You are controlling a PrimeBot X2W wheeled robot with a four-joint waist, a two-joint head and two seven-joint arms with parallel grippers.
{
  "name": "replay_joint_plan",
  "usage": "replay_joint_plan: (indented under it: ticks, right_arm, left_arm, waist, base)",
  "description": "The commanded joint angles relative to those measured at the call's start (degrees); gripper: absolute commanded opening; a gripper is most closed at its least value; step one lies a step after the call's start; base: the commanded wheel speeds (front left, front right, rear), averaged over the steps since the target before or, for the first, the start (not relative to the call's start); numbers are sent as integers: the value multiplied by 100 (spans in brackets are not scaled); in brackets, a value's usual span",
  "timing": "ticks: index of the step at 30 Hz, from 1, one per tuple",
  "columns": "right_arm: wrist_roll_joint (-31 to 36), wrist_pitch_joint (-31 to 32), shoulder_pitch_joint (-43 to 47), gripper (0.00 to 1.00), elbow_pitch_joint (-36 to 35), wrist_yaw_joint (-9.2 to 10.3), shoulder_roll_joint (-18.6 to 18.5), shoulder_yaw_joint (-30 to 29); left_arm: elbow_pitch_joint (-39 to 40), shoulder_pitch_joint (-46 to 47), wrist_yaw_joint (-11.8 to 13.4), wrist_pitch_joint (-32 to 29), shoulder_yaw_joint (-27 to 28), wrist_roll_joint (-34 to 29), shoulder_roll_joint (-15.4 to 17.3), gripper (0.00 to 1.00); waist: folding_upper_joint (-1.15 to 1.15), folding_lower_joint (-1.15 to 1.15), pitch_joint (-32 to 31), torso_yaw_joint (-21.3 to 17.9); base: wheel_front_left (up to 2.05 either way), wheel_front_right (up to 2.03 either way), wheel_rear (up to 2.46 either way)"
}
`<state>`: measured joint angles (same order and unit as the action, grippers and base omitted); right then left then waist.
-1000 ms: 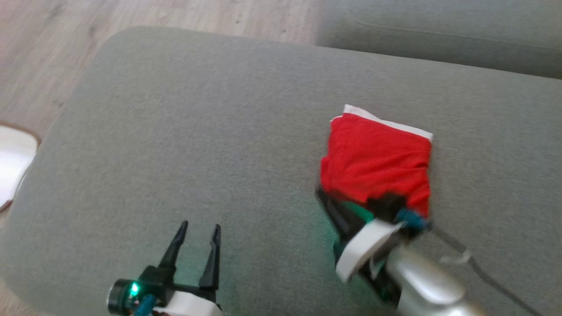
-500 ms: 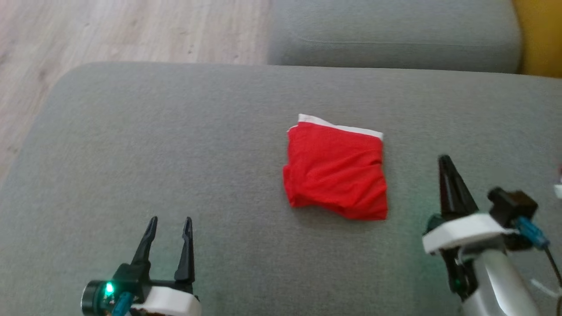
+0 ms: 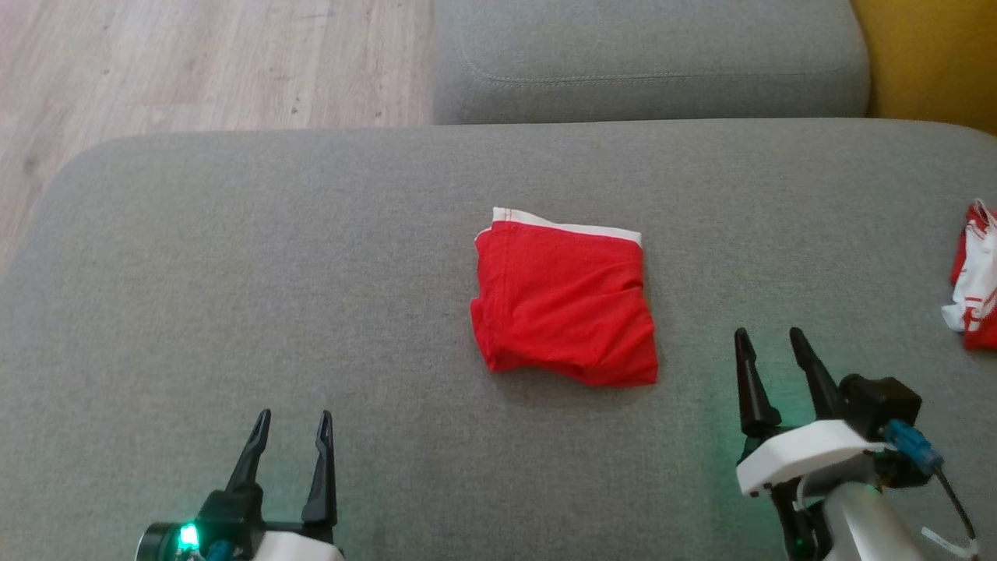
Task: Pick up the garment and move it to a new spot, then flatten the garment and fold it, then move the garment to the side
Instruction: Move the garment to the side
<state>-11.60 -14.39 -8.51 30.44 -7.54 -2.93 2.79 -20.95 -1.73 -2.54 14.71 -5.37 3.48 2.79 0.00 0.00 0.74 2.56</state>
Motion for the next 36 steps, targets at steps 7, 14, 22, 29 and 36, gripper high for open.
replay_joint_plan:
  ticks: [7, 14, 22, 29, 36]
  right_arm:
    - [-376, -61, -764, 100, 245, 5, 4, 492]
    - [-641, -25, -1860, 100, 1458, 5, 4, 814]
    - [-804, 43, -2192, 0, 2703, 5, 5, 889]
    - [-912, -58, -2124, 0, 2448, 5, 5, 926]
    - [-927, -60, -1774, 0, 2040, 5, 5, 1335]
  left_arm:
    - [201, 361, -85, 29, -29, 56, 10, 100]
    - [190, 676, -125, 29, -453, 166, 10, 100]
    - [137, 696, -62, 29, -564, 241, 10, 100]
    - [169, 620, -152, 29, -383, 146, 10, 100]
    - [233, 875, -262, 29, -555, 136, 10, 100]
  waist:
    - [0, 0, 417, 247]
    - [0, 0, 932, 715]
    - [0, 0, 997, 747]
    - [0, 0, 764, -410]
    - [0, 0, 797, -1885]
  base:
    - [0, 0, 0]
    - [0, 0, 0]
    - [0, 0, 0]
    - [0, 0, 0]
    - [0, 0, 0]
